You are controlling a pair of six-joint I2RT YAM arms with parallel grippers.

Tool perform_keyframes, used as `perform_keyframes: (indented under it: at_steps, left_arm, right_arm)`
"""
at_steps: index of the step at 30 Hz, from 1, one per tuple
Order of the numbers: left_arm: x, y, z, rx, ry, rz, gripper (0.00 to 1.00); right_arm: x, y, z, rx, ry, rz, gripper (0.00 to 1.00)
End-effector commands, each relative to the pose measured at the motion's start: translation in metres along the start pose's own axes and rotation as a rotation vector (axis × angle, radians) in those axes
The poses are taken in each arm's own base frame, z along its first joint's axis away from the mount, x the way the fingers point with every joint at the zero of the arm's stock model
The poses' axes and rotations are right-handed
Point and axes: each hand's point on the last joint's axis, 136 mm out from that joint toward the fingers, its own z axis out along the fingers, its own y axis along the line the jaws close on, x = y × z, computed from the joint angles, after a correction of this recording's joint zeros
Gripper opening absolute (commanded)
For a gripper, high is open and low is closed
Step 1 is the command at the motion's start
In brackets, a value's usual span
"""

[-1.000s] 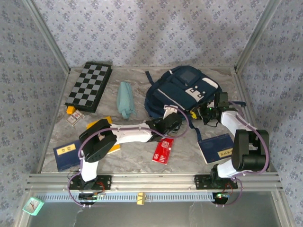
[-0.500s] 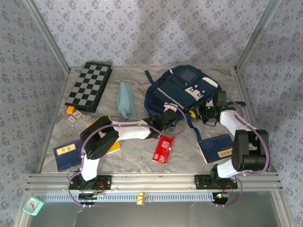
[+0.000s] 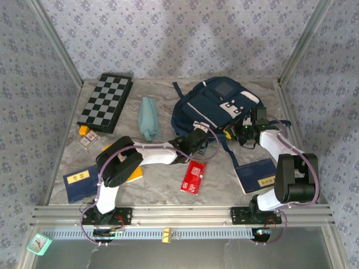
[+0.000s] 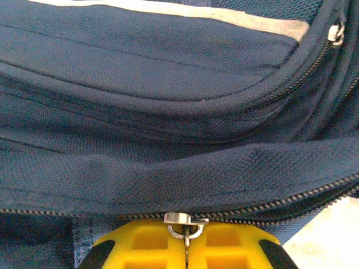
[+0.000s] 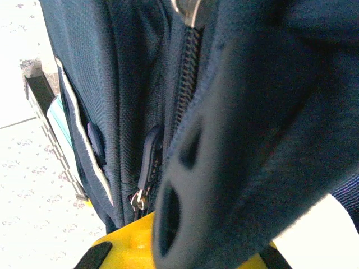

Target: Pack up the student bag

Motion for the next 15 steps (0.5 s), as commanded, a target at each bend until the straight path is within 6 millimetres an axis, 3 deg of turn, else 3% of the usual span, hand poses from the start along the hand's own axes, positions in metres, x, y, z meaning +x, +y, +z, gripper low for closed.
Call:
perform_keyframes:
  at_steps: [1,6,10,15]
  left_arm:
    - [-0.007,0.02,-0.014,-0.033,-0.009,-0.008,0.0]
    - [0.006,0.035,-0.027,-0.062,0.057,-0.032,0.0]
    - [0.016,0.029,-0.034,-0.006,0.083,-0.052,0.0]
    - [0.011,-0.016,-0.053,0.117,0.09,-0.013,0.0]
  right_arm:
    - [-0.004,0.02,-0.017,-0.06,0.015,-0.073,0.04]
    - [-0.023,0.016,-0.019,-0.079,0.031,-0.046,0.05]
    - [-0.032,0.025,-0.011,-0.082,0.056,-0.082,0.06]
    - [-0.055,0.034,-0.002,-0.025,0.054,-0.136,0.1]
